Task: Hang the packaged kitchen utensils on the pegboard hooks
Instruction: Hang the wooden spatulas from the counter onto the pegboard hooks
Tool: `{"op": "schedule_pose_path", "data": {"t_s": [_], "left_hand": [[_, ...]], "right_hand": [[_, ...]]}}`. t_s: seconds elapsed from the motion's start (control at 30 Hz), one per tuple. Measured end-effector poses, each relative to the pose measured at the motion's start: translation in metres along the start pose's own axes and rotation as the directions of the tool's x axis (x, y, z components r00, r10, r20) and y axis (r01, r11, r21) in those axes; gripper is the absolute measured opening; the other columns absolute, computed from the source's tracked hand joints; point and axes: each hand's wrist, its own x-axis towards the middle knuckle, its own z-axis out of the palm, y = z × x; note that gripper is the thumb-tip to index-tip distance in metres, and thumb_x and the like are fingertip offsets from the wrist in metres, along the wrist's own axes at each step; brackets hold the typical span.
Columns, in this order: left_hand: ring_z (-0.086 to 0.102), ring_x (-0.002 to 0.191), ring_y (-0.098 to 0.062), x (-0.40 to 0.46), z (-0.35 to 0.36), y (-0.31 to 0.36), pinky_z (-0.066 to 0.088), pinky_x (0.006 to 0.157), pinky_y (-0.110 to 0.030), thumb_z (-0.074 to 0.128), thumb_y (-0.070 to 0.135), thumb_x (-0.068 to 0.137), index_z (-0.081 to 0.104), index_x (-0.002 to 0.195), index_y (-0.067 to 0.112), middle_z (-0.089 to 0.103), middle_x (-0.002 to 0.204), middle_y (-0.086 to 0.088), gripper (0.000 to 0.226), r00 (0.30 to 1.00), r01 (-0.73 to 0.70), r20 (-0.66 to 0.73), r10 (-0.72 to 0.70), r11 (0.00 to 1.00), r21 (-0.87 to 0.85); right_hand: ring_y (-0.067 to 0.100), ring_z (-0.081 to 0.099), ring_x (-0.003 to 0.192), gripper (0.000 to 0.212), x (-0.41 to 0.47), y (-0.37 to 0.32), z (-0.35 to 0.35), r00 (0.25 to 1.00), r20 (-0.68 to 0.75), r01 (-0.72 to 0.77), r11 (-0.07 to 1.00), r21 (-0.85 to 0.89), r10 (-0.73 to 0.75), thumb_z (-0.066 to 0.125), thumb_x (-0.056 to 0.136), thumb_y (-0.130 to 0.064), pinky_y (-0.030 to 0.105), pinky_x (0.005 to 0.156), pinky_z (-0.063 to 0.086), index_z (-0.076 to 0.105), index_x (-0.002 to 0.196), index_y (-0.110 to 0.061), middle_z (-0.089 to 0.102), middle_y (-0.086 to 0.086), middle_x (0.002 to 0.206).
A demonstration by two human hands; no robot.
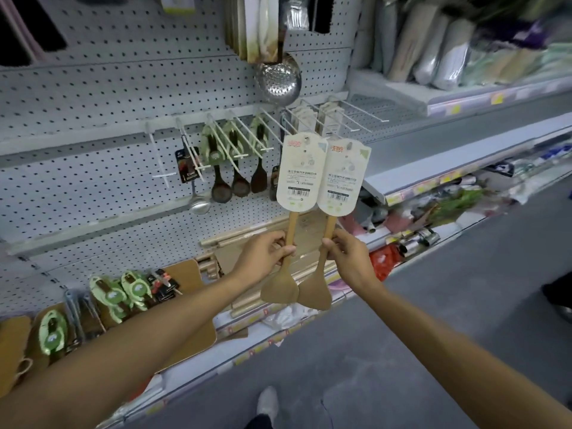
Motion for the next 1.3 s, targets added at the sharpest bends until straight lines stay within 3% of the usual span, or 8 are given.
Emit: {"op": "schedule_pose_path", "data": {"t_s": [0.07,0.17,0.37,0.5,0.57,0.83,1.13,1.3], "left_hand": [[0.074,0.083,-0.017,0.015,0.009,0.002,0.061,0.078,-0.049,0.072,0.036,0.088,0.073,0.096,0.029,0.076,0.088,0.005,0.01,0.999,-0.025,0.025,0.024,0.999,0.026],[0.075,0.081,-0.015,0.038,0.022,0.006,0.063,0.076,-0.047,0.071,0.029,0.091,0.071,0.102,0.029,0.076,0.087,0.005,0.012,0.998,-0.034,0.048,0.034,0.999,0.002],[0.074,0.082,-0.013,0.095,0.041,0.002,0.061,0.078,-0.049,0.073,0.028,0.088,0.069,0.094,0.03,0.075,0.088,0.008,0.007,0.997,-0.039,0.074,0.039,0.999,0.003],[0.074,0.081,-0.013,0.133,0.05,-0.005,0.06,0.079,-0.049,0.072,0.033,0.09,0.072,0.09,0.027,0.076,0.087,0.008,0.006,0.993,-0.061,0.102,0.059,0.998,0.017],[0.074,0.081,-0.012,0.149,0.052,-0.007,0.061,0.078,-0.048,0.071,0.034,0.09,0.071,0.092,0.026,0.076,0.087,0.008,0.008,0.992,-0.064,0.107,0.061,0.998,0.019],[0.074,0.078,-0.012,0.189,0.064,-0.012,0.062,0.076,-0.046,0.075,0.029,0.087,0.073,0.095,0.028,0.076,0.088,0.009,0.008,0.997,-0.02,0.072,0.019,1.0,0.012],[0.072,0.083,-0.005,0.215,0.092,-0.018,0.06,0.078,-0.033,0.077,0.018,0.085,0.074,0.091,0.032,0.076,0.093,0.012,0.016,0.998,0.063,0.01,-0.064,0.996,0.059],[0.073,0.081,-0.005,0.234,0.117,-0.013,0.061,0.08,-0.038,0.08,0.016,0.082,0.076,0.089,0.033,0.076,0.093,0.013,0.018,0.99,0.125,-0.076,-0.122,0.991,0.043]], "right_hand": [[0.019,0.07,0.082,0.013,0.009,0.003,-0.01,1.0,-0.017,-0.009,1.0,0.018,0.009,0.059,0.096,-0.02,0.045,0.078,0.059,0.062,0.084,-0.019,0.071,0.003,0.083],[0.018,0.07,0.082,0.028,0.026,0.011,-0.023,0.999,-0.047,-0.009,1.0,0.027,0.01,0.06,0.095,-0.016,0.044,0.078,0.059,0.06,0.077,-0.037,0.071,-0.006,0.08],[0.024,0.07,0.082,0.016,0.075,0.043,-0.044,0.996,-0.048,-0.068,0.996,0.057,0.071,0.061,0.094,-0.017,0.047,0.075,0.059,0.061,0.082,-0.028,0.07,0.0,0.082],[0.008,0.067,0.067,0.015,0.108,0.052,-0.055,0.993,-0.058,-0.096,0.991,0.089,0.101,0.058,0.097,-0.012,0.021,0.06,0.053,0.059,0.082,-0.017,0.069,0.005,0.079],[0.007,0.065,0.063,0.019,0.123,0.057,-0.06,0.993,-0.067,-0.087,0.993,0.076,0.093,0.057,0.098,-0.016,0.017,0.057,0.05,0.057,0.079,-0.019,0.067,0.001,0.075],[0.023,0.068,0.077,0.01,0.173,0.084,-0.076,0.989,-0.014,-0.141,0.97,0.195,0.147,0.057,0.097,-0.009,0.025,0.064,0.055,0.058,0.087,-0.01,0.069,0.015,0.083],[0.034,0.069,0.083,0.022,0.227,0.129,-0.097,0.985,0.119,-0.151,0.966,0.21,0.128,0.052,0.1,-0.031,0.031,0.065,0.057,0.058,0.082,-0.02,0.068,0.021,0.085],[0.033,0.07,0.083,0.023,0.259,0.167,-0.124,0.975,0.181,-0.154,0.978,0.137,0.128,0.053,0.097,-0.045,0.05,0.075,0.06,0.06,0.08,-0.031,0.071,0.014,0.084]]}}
